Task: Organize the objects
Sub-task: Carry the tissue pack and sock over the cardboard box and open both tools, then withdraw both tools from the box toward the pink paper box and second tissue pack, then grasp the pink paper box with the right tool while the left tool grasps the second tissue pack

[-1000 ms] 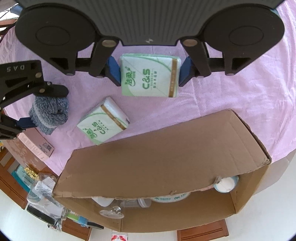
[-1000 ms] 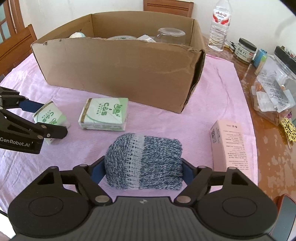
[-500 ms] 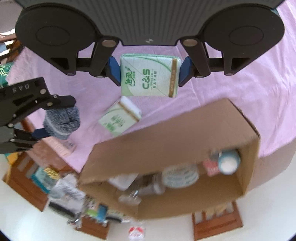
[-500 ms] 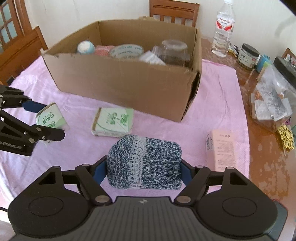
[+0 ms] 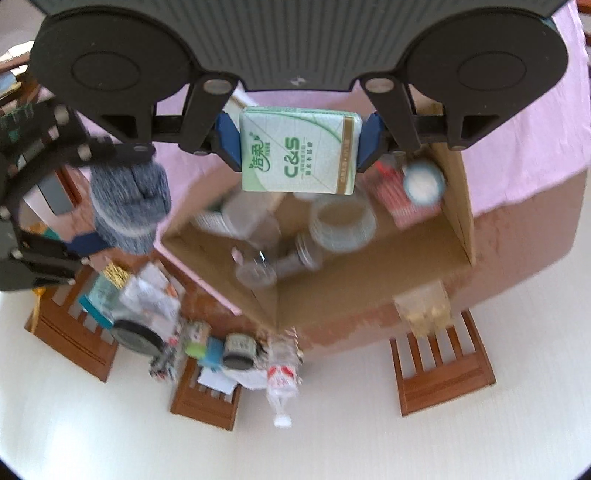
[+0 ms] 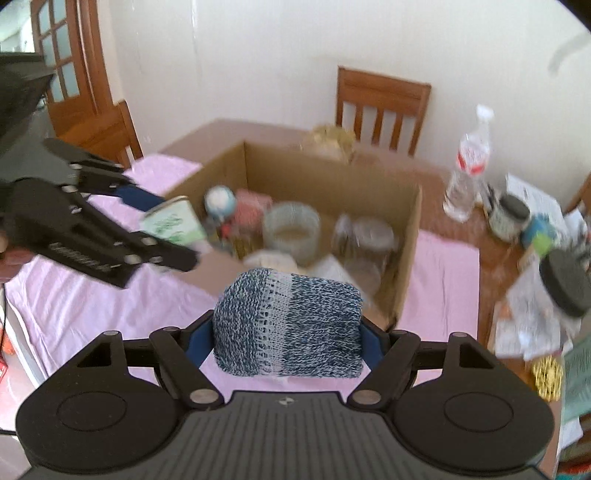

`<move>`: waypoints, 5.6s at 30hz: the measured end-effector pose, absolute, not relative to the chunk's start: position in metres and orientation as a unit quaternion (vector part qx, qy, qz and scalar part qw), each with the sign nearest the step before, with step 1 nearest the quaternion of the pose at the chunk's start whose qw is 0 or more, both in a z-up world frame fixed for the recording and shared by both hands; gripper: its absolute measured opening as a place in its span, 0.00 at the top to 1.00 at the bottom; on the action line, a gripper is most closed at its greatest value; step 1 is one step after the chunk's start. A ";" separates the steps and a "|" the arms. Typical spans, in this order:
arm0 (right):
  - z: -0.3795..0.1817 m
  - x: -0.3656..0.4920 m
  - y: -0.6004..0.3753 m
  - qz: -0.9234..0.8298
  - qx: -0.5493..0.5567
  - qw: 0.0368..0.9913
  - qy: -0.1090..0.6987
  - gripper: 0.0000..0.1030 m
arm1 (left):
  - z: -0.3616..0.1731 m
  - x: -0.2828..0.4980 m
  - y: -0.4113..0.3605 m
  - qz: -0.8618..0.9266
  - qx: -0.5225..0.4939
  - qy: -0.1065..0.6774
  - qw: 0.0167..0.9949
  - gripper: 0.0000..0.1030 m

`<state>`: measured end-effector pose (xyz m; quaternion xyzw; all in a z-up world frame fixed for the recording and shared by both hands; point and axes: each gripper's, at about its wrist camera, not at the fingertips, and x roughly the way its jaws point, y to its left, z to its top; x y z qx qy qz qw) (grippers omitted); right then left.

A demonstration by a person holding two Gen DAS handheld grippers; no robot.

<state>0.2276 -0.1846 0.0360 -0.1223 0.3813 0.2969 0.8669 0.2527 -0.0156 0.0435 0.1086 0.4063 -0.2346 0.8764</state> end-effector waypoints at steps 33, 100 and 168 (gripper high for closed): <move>0.051 0.364 -0.116 0.300 -0.142 0.871 0.362 0.22 | 0.040 0.305 0.024 -0.163 0.145 0.368 0.904 0.02; -0.072 0.242 -0.240 0.112 -0.125 0.891 0.423 0.00 | -0.051 0.173 -0.016 -0.093 0.028 0.450 0.888 0.01; -0.103 0.228 -0.244 0.190 -0.076 0.849 0.487 0.00 | -0.096 0.242 -0.094 -0.055 0.005 0.496 0.867 0.01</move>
